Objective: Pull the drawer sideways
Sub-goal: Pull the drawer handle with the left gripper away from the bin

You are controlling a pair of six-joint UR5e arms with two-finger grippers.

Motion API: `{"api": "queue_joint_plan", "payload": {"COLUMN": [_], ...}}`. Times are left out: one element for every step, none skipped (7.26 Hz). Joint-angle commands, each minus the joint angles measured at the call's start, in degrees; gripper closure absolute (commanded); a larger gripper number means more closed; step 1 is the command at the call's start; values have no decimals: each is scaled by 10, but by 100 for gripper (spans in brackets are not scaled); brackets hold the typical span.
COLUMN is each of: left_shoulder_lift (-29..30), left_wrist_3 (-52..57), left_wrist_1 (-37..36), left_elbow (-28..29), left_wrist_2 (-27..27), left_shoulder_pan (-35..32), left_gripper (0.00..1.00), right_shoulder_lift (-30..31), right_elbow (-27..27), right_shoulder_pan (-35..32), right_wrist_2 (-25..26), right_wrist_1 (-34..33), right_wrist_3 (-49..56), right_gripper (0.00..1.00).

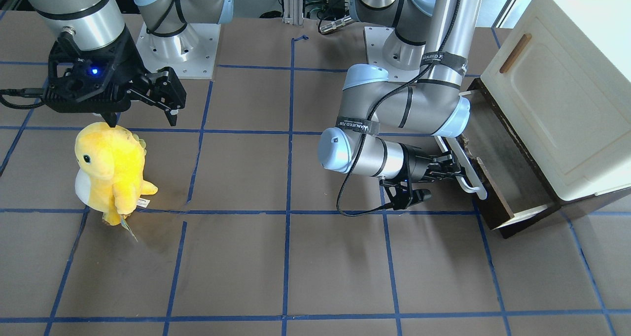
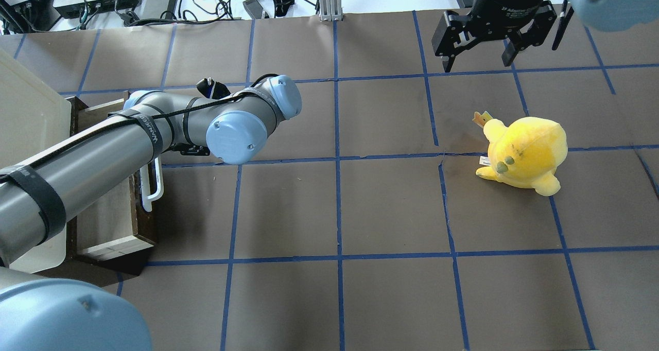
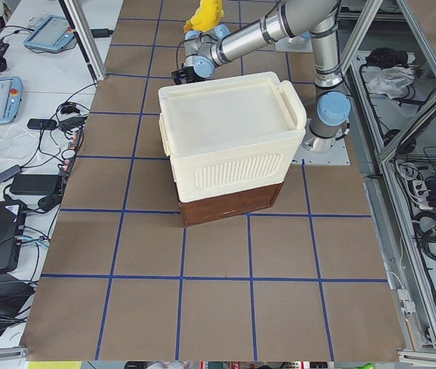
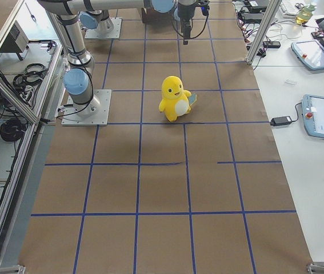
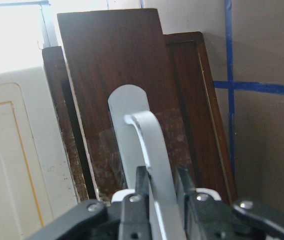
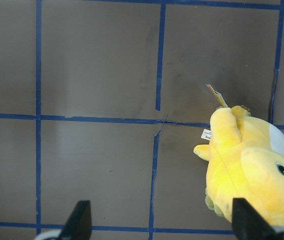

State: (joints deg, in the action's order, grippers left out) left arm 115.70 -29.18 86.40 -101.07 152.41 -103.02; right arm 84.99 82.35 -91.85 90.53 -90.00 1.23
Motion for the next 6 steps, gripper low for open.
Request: {"api": "queue_joint_plan", "payload": {"left_shoulder_lift": [1, 1, 1, 1, 1, 0], "left_wrist_3": [0, 0, 0, 0, 0, 0], "left_wrist_1": [-1, 0, -1, -1, -1, -1], "left_elbow": [1, 0, 0, 1, 1, 2], "left_wrist_2": [0, -1, -1, -7, -8, -9], "left_shoulder_pan": [-3, -5, -5, -5, -5, -6], "left_gripper": [73, 73, 73, 73, 73, 73], "right_shoulder_lift": [0, 0, 0, 0, 0, 0], "right_elbow": [0, 0, 0, 0, 0, 0], "right_shoulder_pan": [0, 0, 0, 0, 0, 0], "right_wrist_2": [0, 0, 0, 0, 0, 0], "right_wrist_1": [0, 0, 0, 0, 0, 0], "right_wrist_3": [0, 0, 0, 0, 0, 0], "right_gripper": [0, 0, 0, 0, 0, 0]}}
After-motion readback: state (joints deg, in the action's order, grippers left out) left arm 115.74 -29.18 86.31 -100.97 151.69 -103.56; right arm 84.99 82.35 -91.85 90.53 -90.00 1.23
